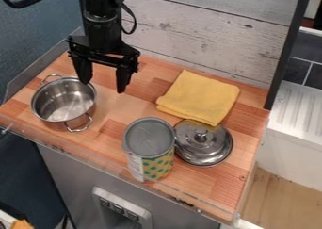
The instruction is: Moved the yellow cloth at the upper left side of the table
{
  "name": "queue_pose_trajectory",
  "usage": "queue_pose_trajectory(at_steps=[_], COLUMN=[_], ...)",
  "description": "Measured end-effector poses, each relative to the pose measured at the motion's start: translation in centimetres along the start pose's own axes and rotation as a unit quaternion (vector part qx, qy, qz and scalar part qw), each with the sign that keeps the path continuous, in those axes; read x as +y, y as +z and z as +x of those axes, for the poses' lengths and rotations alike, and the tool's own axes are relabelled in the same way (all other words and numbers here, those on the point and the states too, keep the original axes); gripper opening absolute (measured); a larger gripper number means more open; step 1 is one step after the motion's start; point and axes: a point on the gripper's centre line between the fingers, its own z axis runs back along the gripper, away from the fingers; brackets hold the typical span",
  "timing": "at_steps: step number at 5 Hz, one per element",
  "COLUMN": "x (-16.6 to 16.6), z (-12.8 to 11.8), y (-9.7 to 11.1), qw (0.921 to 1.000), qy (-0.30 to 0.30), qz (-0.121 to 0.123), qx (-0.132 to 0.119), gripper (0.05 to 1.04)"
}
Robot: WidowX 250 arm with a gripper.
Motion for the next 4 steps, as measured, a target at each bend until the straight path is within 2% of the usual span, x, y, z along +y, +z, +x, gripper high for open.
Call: queue_pose_trajectory(at_steps=[1,2,4], x=[-0.3,-4.8,-14.6], z=[-0.2,1.2,4.3], y=[-1.0,-0.9,-1.0], qw=[0.9999,0.9988,0.9896], qy=[0.000,-0.048,-0.141], qz=[-0.001,-0.002,-0.016], qx=[0.016,0.006,-0.027], gripper=[1.001,1.001,1.001])
